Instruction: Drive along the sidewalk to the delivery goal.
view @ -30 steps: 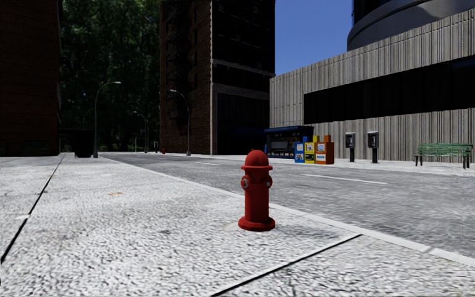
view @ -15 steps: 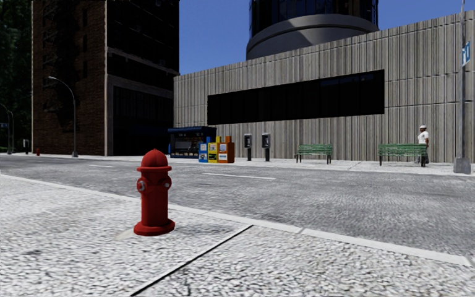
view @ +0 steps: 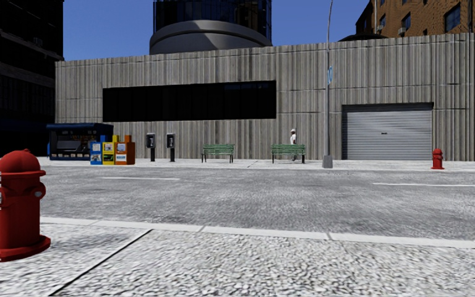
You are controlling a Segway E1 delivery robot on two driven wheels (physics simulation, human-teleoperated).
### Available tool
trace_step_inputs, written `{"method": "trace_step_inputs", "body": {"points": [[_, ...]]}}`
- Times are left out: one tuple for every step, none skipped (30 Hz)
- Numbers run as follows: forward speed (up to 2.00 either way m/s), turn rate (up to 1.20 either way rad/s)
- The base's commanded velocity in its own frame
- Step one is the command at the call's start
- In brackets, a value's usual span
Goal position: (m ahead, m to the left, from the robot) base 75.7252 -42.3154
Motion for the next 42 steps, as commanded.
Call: {"method": "trace_step_inputs", "body": {"points": [[0.00,-0.88],[0.00,-0.88],[0.00,-0.88],[0.00,-0.88],[0.00,-0.88],[0.00,-0.88],[0.00,-0.88],[0.00,-0.88],[0.00,-0.88],[0.09,-0.88],[0.19,-0.88],[0.25,-0.88],[0.25,-0.88],[0.32,-0.88],[0.48,-0.88],[0.48,-0.88],[0.59,-0.88],[0.66,-0.88],[0.69,-0.88],[0.69,-0.88],[0.70,-0.88],[0.71,-0.88],[0.71,-0.88],[0.71,-0.88],[0.71,-0.88],[0.71,-0.88],[0.71,-0.88],[0.71,-0.88],[0.71,-0.88],[0.71,-0.88],[0.71,-0.88],[0.71,-0.88],[0.71,-0.88],[0.71,-0.88],[0.71,-0.88],[0.71,-0.88],[0.70,-0.88],[0.70,-0.88],[0.70,-0.88],[0.70,-0.88],[0.70,-0.88],[0.70,-0.88]]}}
